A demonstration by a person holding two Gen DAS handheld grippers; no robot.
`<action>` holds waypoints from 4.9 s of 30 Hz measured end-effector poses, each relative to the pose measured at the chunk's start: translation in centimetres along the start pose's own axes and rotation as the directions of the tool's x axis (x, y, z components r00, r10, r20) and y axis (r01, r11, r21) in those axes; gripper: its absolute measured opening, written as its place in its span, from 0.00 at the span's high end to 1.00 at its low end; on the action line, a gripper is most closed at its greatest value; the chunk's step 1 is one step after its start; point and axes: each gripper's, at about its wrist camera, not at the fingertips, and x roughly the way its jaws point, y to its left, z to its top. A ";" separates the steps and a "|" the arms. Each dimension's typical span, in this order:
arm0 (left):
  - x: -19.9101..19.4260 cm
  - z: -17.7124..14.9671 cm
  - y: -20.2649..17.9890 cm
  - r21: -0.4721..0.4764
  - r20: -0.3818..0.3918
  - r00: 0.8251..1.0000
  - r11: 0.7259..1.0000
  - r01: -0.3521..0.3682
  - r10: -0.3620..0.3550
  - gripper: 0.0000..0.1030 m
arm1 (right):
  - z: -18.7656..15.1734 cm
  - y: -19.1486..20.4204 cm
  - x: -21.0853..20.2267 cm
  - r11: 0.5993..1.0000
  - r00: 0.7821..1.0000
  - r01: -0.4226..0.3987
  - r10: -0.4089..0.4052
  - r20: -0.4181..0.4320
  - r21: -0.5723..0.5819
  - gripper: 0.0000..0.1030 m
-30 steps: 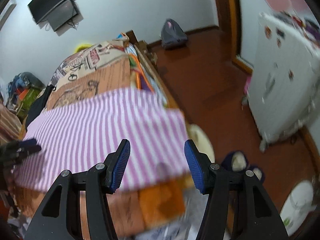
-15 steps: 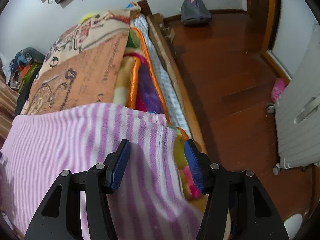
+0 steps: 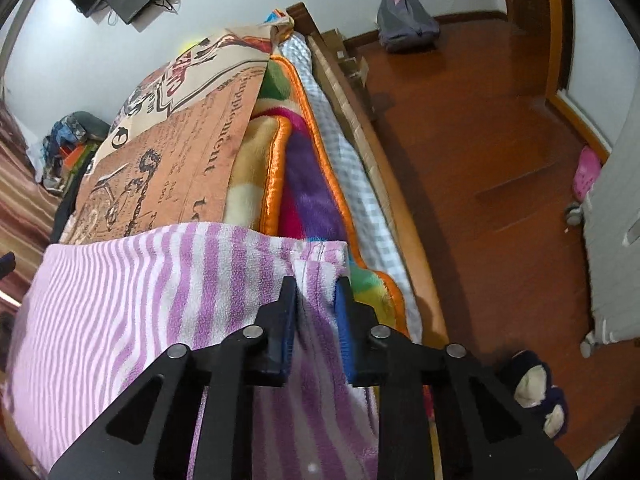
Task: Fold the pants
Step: 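Pinch the folded pants edge with the right gripper and smooth it, then grasp the corner of the folded striped pants with the right gripper, then lift the pants corner with the right gripper and carry it across the bed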
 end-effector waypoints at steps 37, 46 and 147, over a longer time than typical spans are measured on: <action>-9.0 -3.9 -12.7 0.200 0.080 0.964 0.951 0.235 -0.255 0.33 | -8.1 5.9 -18.9 0.980 0.953 0.197 -0.187 0.239 -0.018 0.50; -5.0 -7.8 -19.2 0.266 -0.073 0.958 0.921 0.286 -0.277 0.33 | -14.4 3.7 -16.6 0.981 0.980 0.110 -0.133 0.145 0.161 0.47; -8.2 -18.1 20.0 -0.224 0.106 0.988 0.965 0.137 -0.116 0.24 | -14.6 42.3 0.0 0.771 0.928 -0.366 0.257 -0.271 -0.521 0.85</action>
